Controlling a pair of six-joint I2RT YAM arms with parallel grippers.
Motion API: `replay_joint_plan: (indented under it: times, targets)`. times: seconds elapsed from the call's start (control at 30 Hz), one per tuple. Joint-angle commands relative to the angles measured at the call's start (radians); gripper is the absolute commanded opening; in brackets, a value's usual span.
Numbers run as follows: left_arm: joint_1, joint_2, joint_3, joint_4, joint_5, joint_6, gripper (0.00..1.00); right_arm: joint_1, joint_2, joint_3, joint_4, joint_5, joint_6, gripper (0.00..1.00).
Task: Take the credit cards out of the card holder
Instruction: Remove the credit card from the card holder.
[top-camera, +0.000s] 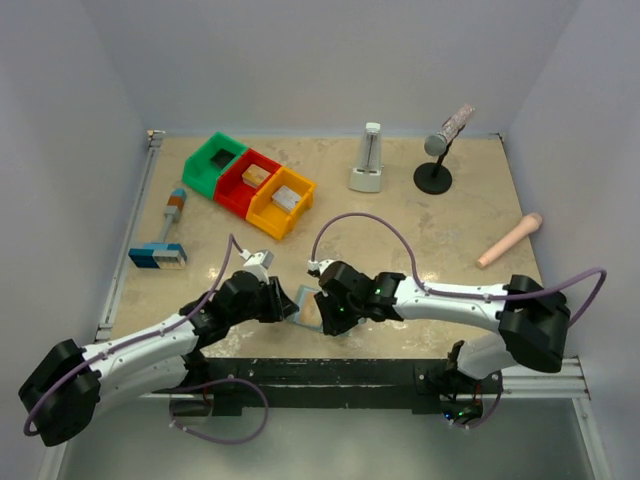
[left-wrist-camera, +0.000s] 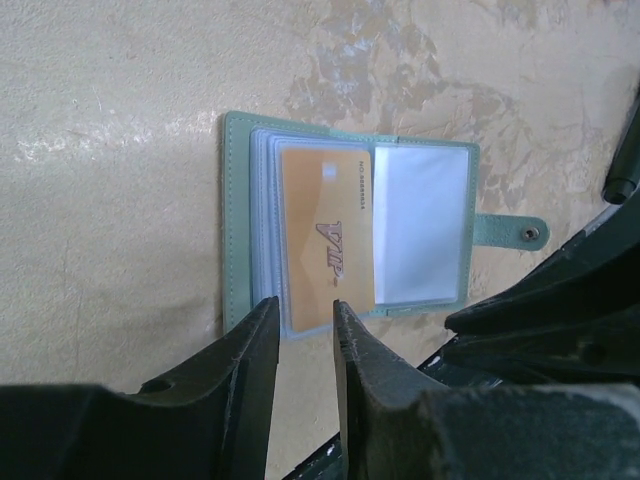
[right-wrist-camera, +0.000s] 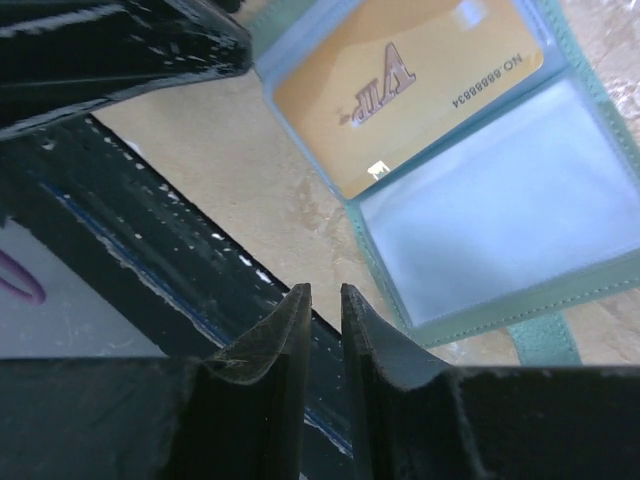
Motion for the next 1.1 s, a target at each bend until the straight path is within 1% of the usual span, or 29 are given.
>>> replay_joint_plan:
  times: [0.0,0.1,0.27,0.37,0.57,0.6,0.77,0.93,1.07]
  targets:
    - [0.004,0.018,0.027,0.018,-0.01,-0.015,0.33,0.008,0.045,0.0,0.06,0.014,0.047,0.23]
    - [0.005,0.036,0.032,0.022,-0.012,-0.012,0.34,0.011,0.061,-0.016,0.106,-0.015,0.065,0.24]
    - [0.008,0.066,0.035,0.033,-0.01,-0.012,0.33,0.054,0.03,-0.074,0.154,0.019,0.096,0.26]
    - [0.01,0.076,0.033,0.041,-0.006,-0.012,0.34,0.087,0.032,-0.097,0.156,0.042,0.114,0.26]
    - [0.01,0.101,0.023,0.059,0.003,-0.009,0.33,0.094,0.055,-0.118,0.127,0.07,0.177,0.24]
    - [0.008,0.102,0.021,0.062,0.007,-0.009,0.33,0.092,0.055,-0.117,0.116,0.094,0.186,0.24]
    - [0.008,0.11,0.006,0.08,0.025,-0.015,0.33,0.048,0.079,-0.092,0.045,0.139,0.195,0.24]
    - [0.008,0.107,0.004,0.085,0.036,-0.018,0.33,-0.017,0.078,-0.102,0.028,0.155,0.198,0.24]
    - [0.01,0.096,0.006,0.087,0.049,-0.023,0.33,-0.046,0.032,-0.117,0.042,0.154,0.163,0.25]
